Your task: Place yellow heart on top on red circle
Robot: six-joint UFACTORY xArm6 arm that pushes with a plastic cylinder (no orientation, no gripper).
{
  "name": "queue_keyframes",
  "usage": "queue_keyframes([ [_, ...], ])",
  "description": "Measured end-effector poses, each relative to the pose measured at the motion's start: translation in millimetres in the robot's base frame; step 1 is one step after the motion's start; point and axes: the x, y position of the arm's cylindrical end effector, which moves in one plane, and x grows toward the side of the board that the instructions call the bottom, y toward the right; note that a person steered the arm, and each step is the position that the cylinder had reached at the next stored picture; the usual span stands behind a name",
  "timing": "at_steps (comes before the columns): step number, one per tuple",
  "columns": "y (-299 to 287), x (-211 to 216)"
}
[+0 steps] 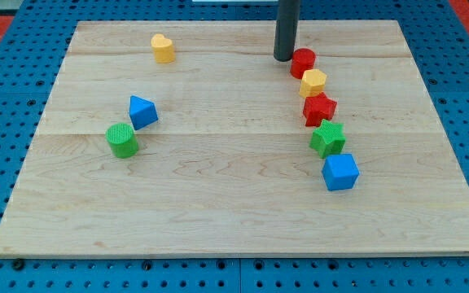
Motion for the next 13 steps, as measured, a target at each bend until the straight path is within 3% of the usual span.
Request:
queue_keyframes([
  [1, 12, 9],
  [3, -52, -43],
  [5, -181, 36],
  [6, -259, 35],
  [8, -218, 11],
  [9, -279, -6],
  [10, -212, -25],
  [11, -87, -19],
  [13, -97, -48],
])
